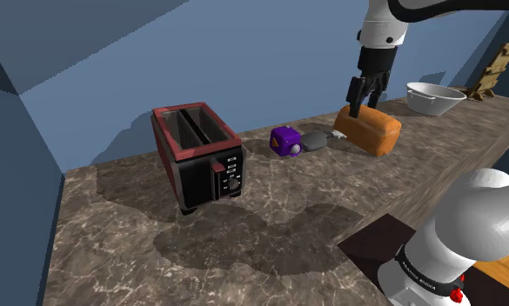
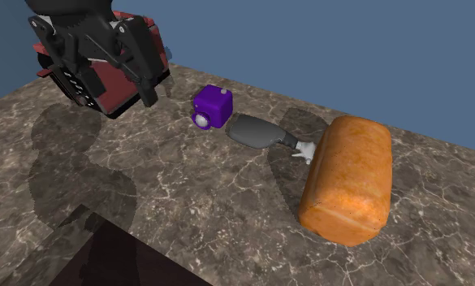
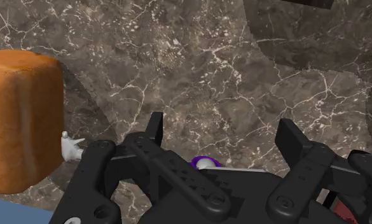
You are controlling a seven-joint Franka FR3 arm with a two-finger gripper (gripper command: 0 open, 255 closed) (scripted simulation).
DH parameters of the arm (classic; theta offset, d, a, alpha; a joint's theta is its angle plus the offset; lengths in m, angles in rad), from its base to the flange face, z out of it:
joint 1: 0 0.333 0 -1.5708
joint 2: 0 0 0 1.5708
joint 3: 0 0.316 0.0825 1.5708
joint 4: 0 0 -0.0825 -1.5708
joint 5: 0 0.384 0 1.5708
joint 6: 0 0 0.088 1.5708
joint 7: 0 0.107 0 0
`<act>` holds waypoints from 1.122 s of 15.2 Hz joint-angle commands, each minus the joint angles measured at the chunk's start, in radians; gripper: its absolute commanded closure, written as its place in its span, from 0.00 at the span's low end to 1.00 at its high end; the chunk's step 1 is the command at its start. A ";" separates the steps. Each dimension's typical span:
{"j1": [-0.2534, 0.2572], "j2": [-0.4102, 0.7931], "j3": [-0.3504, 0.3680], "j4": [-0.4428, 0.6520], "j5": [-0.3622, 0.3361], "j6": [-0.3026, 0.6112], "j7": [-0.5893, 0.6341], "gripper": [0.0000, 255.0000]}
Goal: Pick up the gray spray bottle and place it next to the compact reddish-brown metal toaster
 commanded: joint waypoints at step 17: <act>-0.186 0.525 0.005 0.133 0.053 0.413 0.578 0.00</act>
